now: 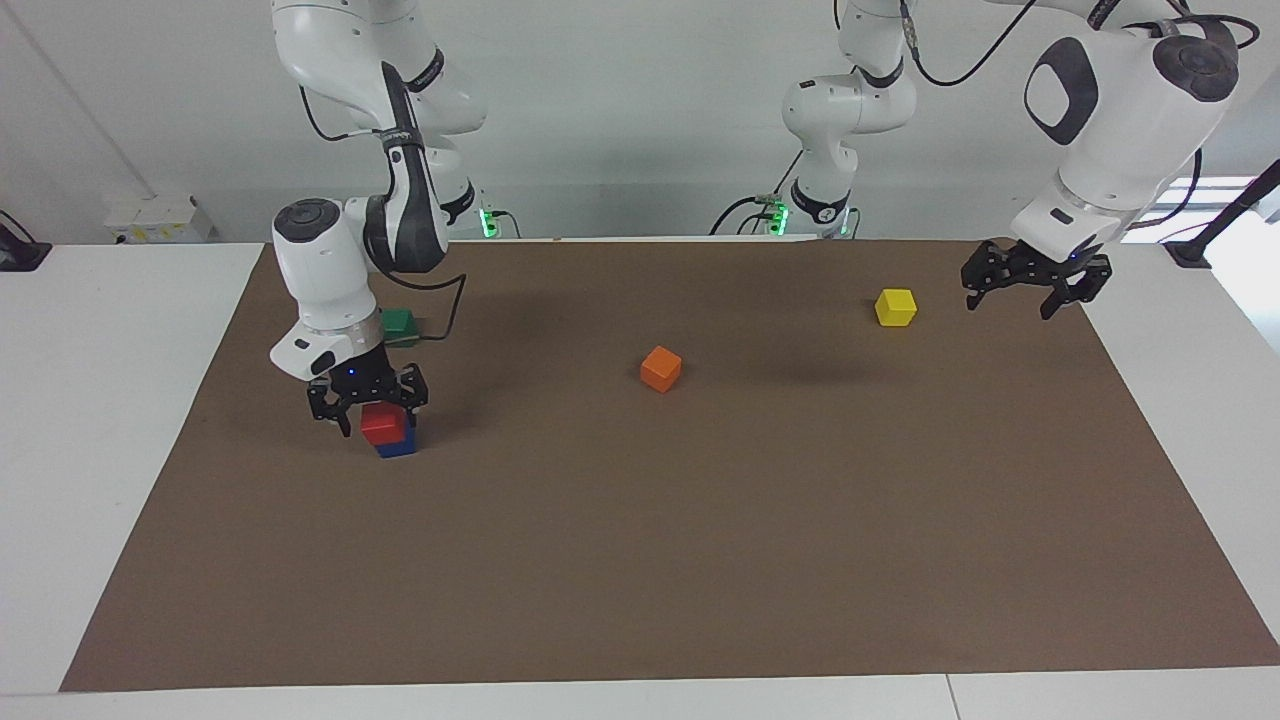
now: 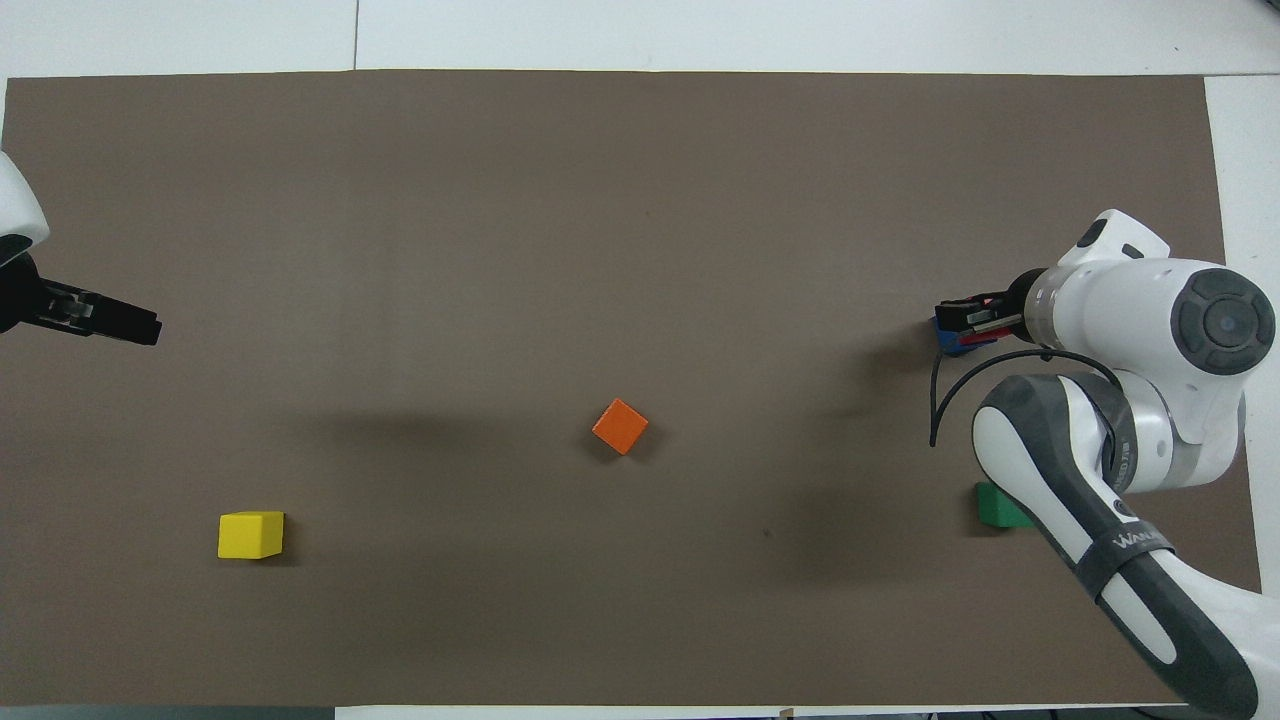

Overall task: Transfer red block to right arm and stack on blue block
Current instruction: 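Lower the red cube onto the blue cube with the right gripper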

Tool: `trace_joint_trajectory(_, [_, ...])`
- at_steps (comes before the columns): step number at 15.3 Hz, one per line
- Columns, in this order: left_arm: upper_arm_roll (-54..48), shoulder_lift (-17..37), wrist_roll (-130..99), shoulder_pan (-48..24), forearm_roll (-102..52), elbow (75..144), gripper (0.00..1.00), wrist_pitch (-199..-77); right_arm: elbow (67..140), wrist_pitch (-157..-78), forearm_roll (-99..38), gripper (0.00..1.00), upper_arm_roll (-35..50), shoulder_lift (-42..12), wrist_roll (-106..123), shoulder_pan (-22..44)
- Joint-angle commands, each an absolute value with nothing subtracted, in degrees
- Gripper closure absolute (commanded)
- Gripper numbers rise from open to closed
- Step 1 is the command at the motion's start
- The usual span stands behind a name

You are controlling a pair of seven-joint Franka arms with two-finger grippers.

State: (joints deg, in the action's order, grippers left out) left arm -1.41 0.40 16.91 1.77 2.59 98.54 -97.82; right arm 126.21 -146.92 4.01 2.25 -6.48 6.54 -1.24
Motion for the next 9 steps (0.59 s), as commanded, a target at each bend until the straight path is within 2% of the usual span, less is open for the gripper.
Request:
trace_joint_trajectory(1, [-1.1, -0.4, 17.1, 1.6, 3.4, 98.7, 0.0, -97.6, 127.4, -147.5, 5.3, 0.0, 2.8, -5.4, 7.3, -2.2])
trace_joint_trajectory(4, [-1.1, -0.4, 17.1, 1.6, 3.4, 98.7, 0.0, -97.6, 124.3, -142.5, 2.6, 0.0, 2.9, -5.8, 6.9, -1.8])
trace_joint_trajectory(9, [-1.1, -0.4, 17.1, 1.6, 3.4, 98.7, 0.0, -97.6, 114.6, -125.7, -6.5, 0.0, 2.8, -5.9, 5.0, -1.6])
